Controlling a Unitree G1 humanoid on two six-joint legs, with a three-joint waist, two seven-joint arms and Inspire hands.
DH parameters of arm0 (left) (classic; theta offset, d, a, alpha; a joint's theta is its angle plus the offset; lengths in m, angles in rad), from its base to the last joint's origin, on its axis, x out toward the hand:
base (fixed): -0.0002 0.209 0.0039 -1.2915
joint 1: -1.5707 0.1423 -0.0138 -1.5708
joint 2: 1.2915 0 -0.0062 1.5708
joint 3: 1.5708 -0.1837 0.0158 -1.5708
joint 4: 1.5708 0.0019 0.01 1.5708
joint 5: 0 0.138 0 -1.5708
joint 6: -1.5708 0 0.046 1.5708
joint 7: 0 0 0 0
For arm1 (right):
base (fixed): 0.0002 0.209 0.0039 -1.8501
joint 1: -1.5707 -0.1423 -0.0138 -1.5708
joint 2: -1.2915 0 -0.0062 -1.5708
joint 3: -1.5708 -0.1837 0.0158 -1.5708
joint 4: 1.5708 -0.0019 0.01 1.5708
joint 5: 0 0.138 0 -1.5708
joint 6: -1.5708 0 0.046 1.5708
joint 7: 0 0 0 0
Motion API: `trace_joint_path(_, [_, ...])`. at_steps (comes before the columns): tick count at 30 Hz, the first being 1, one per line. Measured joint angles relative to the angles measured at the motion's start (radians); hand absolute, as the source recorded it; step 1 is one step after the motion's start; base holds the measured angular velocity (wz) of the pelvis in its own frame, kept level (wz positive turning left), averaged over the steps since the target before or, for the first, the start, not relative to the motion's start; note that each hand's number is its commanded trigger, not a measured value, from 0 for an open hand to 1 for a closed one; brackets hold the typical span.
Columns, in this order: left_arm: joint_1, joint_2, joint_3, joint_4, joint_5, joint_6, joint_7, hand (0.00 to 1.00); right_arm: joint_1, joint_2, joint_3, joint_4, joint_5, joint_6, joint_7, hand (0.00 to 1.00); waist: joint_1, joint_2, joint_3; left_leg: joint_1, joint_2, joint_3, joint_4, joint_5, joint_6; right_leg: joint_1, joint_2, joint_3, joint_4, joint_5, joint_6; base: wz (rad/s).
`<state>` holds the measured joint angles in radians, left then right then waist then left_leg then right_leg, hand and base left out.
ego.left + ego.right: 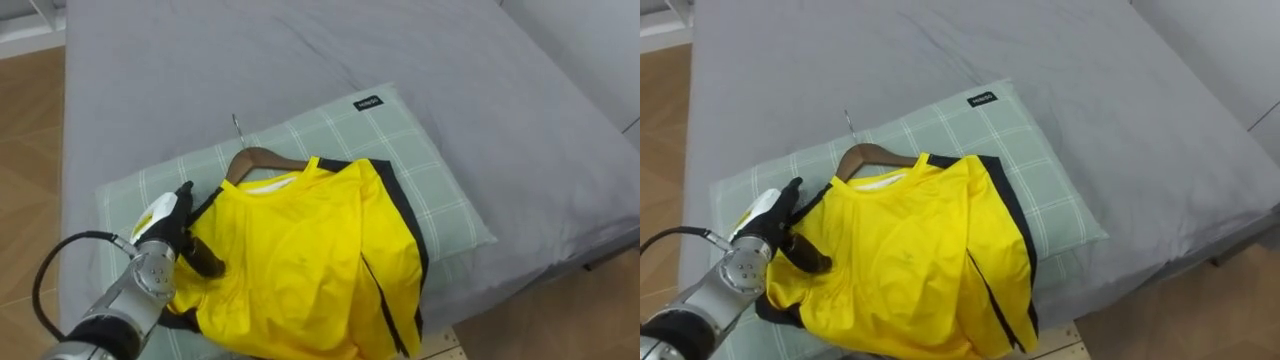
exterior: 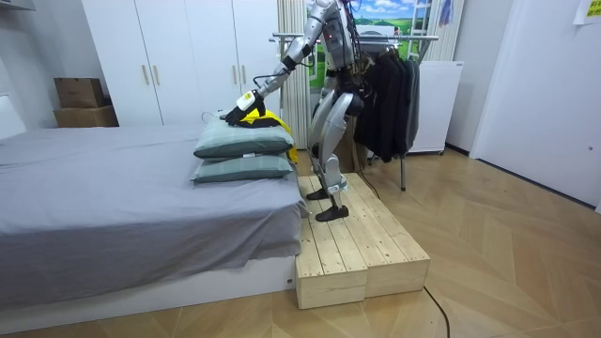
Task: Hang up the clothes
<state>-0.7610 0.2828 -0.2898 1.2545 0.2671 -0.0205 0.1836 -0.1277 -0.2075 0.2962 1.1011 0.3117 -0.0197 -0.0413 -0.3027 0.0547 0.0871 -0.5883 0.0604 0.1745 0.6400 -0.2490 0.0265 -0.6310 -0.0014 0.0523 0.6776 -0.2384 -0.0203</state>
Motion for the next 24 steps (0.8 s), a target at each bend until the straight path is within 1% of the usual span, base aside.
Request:
trace_joint_path(5, [0.013,-0.004,-0.008,0.002,0.003,0.002,-0.001,0.00,0.011,0.000,0.002,-0.016,0.000,0.000,-0.001,0.00,0.000,0.006,-0.0036,0.000,0.001,0.001,0.000,0.000,0.001,0.000,0.002,0.003,0.000,0.004,0.001,0.00])
trace_joint_path(8, [0.019,-0.006,-0.008,0.005,0.009,0.006,-0.001,0.00,0.011,0.000,0.016,-0.016,0.001,0.000,-0.004,0.00,0.001,0.006,-0.0036,-0.001,0.001,0.001,0.001,0.000,0.001,-0.001,0.003,0.004,0.000,0.005,0.001,0.00])
trace_joint_path(16, [0.019,-0.006,-0.008,0.009,0.012,0.006,-0.003,0.00,0.009,0.002,0.018,-0.014,0.005,-0.001,-0.010,0.00,-0.004,0.006,-0.0036,-0.003,0.000,0.002,0.003,0.000,0.001,-0.002,0.003,0.007,0.000,0.008,0.004,0.00])
trace_joint_path(20, [0.019,-0.005,-0.014,0.006,0.011,0.006,-0.003,0.00,0.002,0.006,0.019,-0.014,0.050,-0.001,-0.008,0.00,-0.013,0.006,-0.0041,-0.026,-0.001,0.002,0.004,0.001,0.003,-0.025,0.000,0.005,0.001,0.012,0.005,0.00])
trace_joint_path(21, [0.019,-0.006,-0.030,0.006,0.011,0.006,-0.004,0.00,0.003,0.006,0.020,-0.014,0.067,-0.001,-0.004,0.00,-0.014,0.006,-0.0038,-0.028,-0.001,0.004,0.006,0.002,0.004,-0.028,0.000,0.006,0.003,0.013,0.006,0.00])
trace_joint_path(24, [0.019,-0.006,-0.043,0.006,0.011,0.006,-0.009,0.00,0.001,0.005,0.034,-0.014,0.102,-0.001,0.001,0.00,-0.016,0.004,-0.0024,-0.030,-0.001,0.017,0.013,-0.001,0.009,-0.040,-0.001,0.021,0.020,0.009,0.010,-0.08])
